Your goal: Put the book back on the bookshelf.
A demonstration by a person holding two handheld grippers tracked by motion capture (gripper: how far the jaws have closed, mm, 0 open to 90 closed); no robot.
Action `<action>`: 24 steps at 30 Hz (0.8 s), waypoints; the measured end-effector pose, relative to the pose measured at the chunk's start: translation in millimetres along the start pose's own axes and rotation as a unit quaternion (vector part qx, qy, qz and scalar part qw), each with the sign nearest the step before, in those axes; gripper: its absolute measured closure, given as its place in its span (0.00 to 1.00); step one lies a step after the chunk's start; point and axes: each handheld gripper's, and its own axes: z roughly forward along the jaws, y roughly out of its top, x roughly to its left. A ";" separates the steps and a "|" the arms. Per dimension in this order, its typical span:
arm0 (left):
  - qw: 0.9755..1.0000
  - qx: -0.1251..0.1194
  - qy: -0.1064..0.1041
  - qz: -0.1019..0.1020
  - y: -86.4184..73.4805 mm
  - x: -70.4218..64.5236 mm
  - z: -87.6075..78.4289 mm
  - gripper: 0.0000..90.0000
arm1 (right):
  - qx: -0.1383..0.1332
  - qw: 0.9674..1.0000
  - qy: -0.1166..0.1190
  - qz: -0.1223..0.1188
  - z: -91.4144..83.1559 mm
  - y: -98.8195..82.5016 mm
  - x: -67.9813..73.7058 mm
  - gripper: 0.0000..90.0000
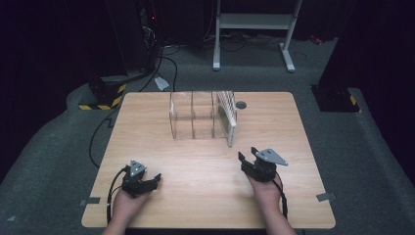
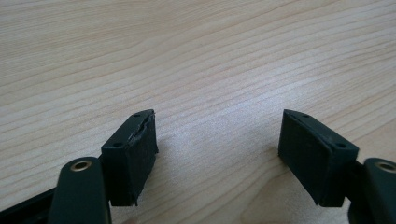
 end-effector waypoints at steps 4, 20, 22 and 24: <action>1.000 0.000 0.000 0.000 0.0 0.0 0.0 0.31 | 0.011 1.000 -0.015 0.001 -11.9 -10.2 -15.1 0.45; 1.000 0.000 0.002 -0.002 0.0 -0.4 -0.1 0.31 | 0.159 0.982 -0.087 -0.046 -47.9 -51.4 -69.8 0.33; 1.000 0.000 0.002 -0.002 -0.1 -0.4 -0.1 0.31 | 0.164 0.983 -0.075 -0.029 -49.0 -51.5 -75.3 0.29; 1.000 0.000 0.002 -0.002 -0.1 -0.5 -0.1 0.31 | 0.169 0.983 -0.065 -0.007 -48.4 -51.4 -79.4 0.27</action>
